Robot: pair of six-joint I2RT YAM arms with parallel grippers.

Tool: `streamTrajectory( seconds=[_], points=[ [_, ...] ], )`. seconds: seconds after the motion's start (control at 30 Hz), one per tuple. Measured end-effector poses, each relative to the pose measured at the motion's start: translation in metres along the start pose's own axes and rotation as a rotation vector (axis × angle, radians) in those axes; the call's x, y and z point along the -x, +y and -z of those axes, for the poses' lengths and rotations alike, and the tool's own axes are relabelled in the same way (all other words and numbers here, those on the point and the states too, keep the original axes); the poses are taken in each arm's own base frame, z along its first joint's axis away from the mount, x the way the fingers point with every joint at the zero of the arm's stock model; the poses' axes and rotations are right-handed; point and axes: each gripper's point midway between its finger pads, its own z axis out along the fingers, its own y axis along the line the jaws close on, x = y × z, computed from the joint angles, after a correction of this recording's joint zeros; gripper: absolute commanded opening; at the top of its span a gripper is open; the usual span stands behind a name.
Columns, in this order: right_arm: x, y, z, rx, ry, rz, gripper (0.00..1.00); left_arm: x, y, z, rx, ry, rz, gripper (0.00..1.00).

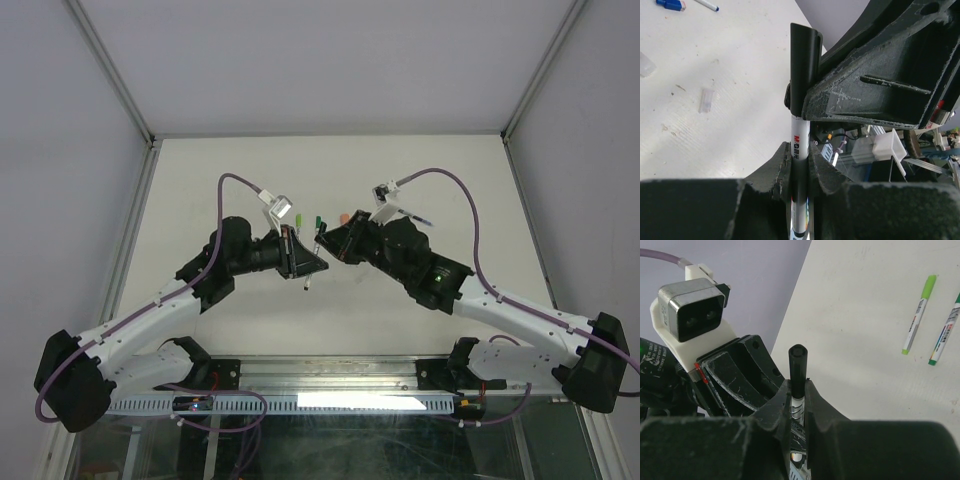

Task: Insert the pens into the pen caps
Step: Insert the pen cap onto the pen.

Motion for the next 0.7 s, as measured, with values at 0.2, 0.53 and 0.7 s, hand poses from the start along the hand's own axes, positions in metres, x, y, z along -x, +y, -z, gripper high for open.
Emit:
streamTrajectory(
  seconds=[0.2, 0.53, 0.7],
  points=[
    [0.008, 0.004, -0.001, 0.023, -0.027, 0.042, 0.02, 0.009, -0.002, -0.003, 0.010, -0.020, -0.011, 0.00],
    [0.036, 0.033, 0.005, 0.075, -0.077, 0.142, 0.20, 0.043, -0.022, -0.002, -0.002, -0.085, -0.120, 0.00],
    [0.045, 0.054, 0.012, 0.126, -0.075, 0.201, 0.29, 0.073, -0.039, 0.001, -0.015, -0.168, -0.193, 0.00]
  ],
)
